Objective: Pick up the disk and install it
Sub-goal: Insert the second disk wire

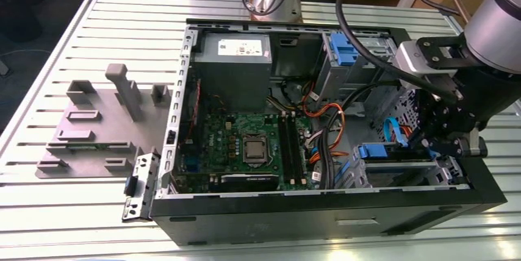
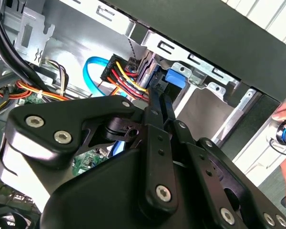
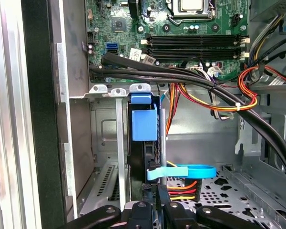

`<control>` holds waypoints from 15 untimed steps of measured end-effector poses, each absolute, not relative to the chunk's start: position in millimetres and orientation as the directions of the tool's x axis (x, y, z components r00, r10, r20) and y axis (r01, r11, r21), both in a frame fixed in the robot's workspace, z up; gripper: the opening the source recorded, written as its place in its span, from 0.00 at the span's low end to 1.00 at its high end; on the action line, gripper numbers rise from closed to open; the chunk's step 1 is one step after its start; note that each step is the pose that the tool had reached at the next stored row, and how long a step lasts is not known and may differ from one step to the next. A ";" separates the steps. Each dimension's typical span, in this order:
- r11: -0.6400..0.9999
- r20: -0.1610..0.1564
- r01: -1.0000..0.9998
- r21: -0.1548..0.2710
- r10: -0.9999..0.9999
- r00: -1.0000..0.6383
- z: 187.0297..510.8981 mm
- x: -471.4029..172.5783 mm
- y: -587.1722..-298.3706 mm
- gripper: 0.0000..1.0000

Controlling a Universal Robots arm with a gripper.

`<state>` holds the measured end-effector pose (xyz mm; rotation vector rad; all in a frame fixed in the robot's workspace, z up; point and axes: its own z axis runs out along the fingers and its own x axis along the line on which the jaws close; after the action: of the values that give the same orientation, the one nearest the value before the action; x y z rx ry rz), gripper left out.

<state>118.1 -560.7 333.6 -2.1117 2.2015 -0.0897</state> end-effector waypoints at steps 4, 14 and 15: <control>0.043 -0.024 -0.994 -0.104 -0.999 -0.040 332.8 118.1 -560.7 0.16; 0.043 -0.024 -0.994 -0.104 -0.999 -0.040 330.7 118.1 -560.7 0.16; 0.043 -0.024 -0.994 -0.104 -0.999 -0.040 330.6 118.1 -560.7 0.16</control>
<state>118.1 -560.7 330.6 -2.1118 2.2018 -0.0901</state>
